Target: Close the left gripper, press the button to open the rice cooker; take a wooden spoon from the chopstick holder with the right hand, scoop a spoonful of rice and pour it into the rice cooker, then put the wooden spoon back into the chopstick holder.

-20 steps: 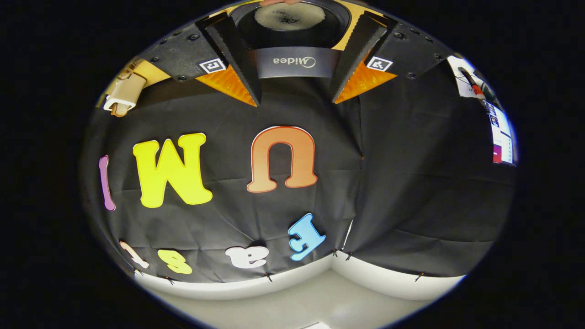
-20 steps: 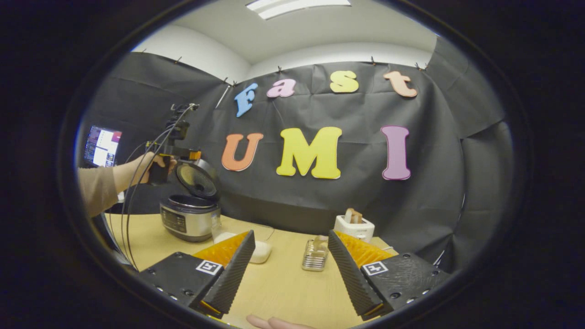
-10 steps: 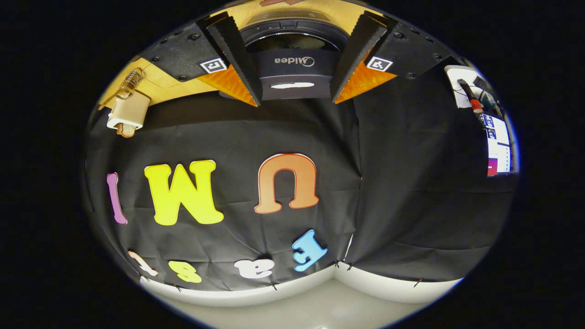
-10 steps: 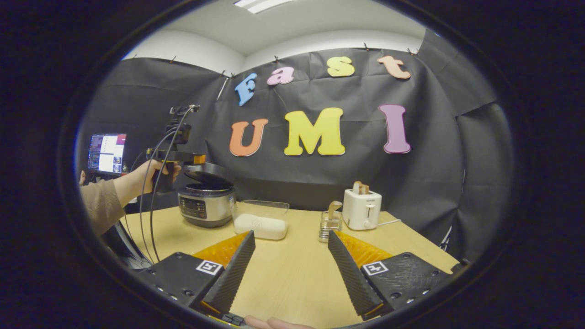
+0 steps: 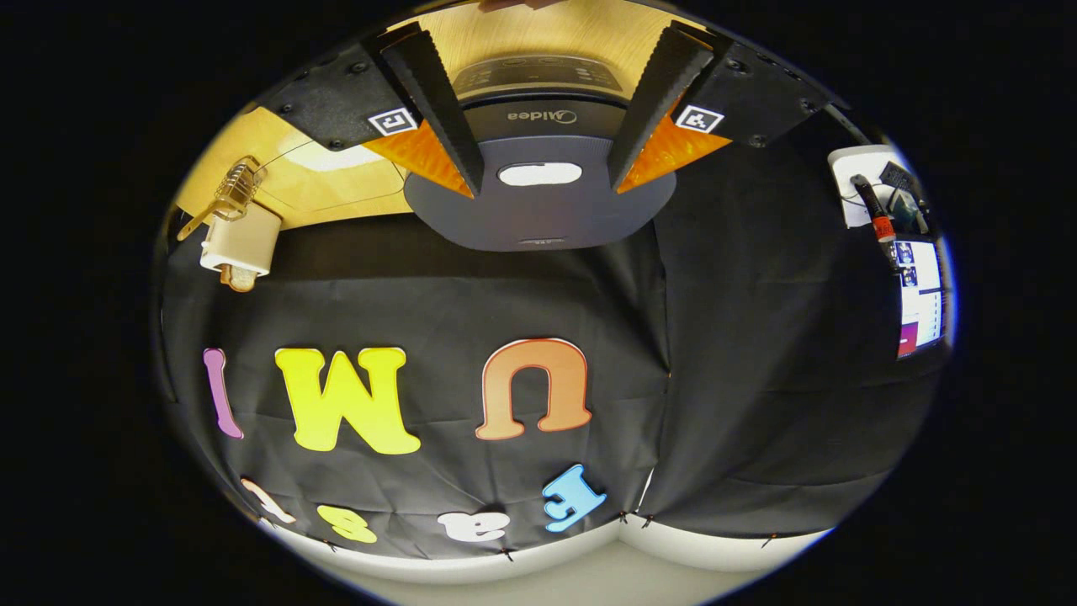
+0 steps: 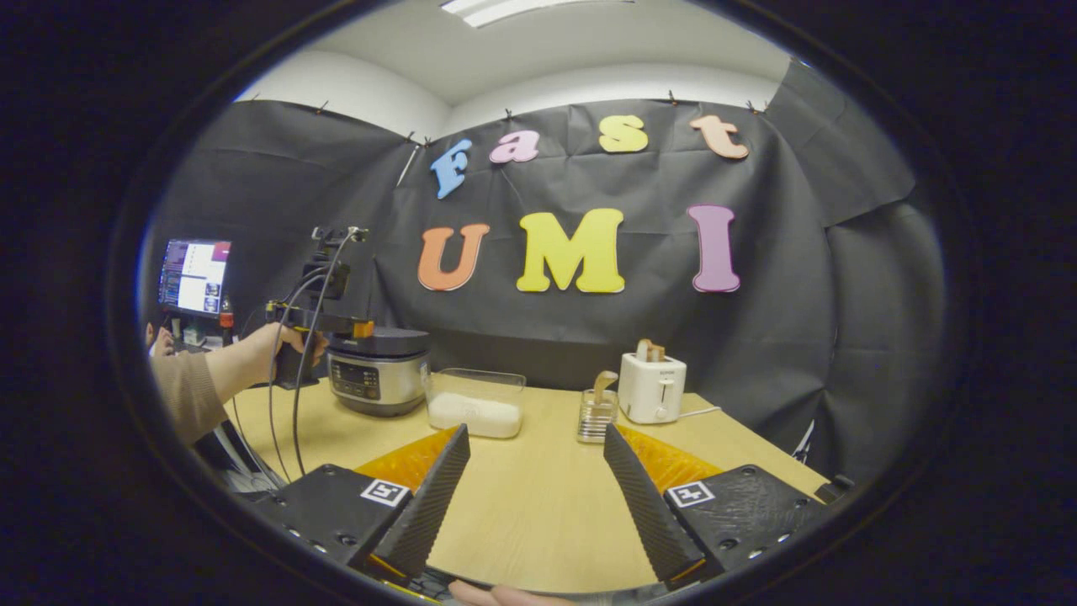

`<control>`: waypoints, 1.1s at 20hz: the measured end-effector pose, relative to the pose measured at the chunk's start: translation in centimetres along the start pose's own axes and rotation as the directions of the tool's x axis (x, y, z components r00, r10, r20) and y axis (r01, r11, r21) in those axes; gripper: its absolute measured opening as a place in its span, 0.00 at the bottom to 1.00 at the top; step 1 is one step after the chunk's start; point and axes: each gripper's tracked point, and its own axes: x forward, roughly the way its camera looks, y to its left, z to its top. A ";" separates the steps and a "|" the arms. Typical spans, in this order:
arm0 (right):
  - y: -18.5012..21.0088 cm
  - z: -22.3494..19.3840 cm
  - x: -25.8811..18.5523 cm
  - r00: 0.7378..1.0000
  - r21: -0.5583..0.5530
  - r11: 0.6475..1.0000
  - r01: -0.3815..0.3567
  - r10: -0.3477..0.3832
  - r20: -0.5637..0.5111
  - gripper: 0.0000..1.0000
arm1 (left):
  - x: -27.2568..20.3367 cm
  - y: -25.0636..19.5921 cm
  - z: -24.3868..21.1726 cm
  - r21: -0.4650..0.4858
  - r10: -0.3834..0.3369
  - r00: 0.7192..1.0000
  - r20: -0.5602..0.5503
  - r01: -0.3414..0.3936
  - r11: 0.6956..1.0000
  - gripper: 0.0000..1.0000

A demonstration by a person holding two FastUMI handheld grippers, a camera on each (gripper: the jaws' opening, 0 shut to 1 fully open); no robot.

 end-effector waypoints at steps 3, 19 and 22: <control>0.6 -0.5 0.3 1.000 0.003 1.000 -0.013 0.013 -0.017 0.95 | -0.2 0.0 0.3 0.000 0.000 1.000 0.027 0.000 1.000 0.95; 1.1 -3.2 0.9 0.993 0.051 0.998 -0.040 0.045 -0.105 0.96 | -0.4 -0.1 -0.8 0.006 0.021 0.999 0.043 -0.021 1.000 0.92; 0.3 -2.7 0.8 0.995 0.047 0.999 -0.020 0.024 -0.092 0.95 | -1.2 -0.2 -0.7 -0.002 0.012 0.999 0.047 -0.012 1.000 0.92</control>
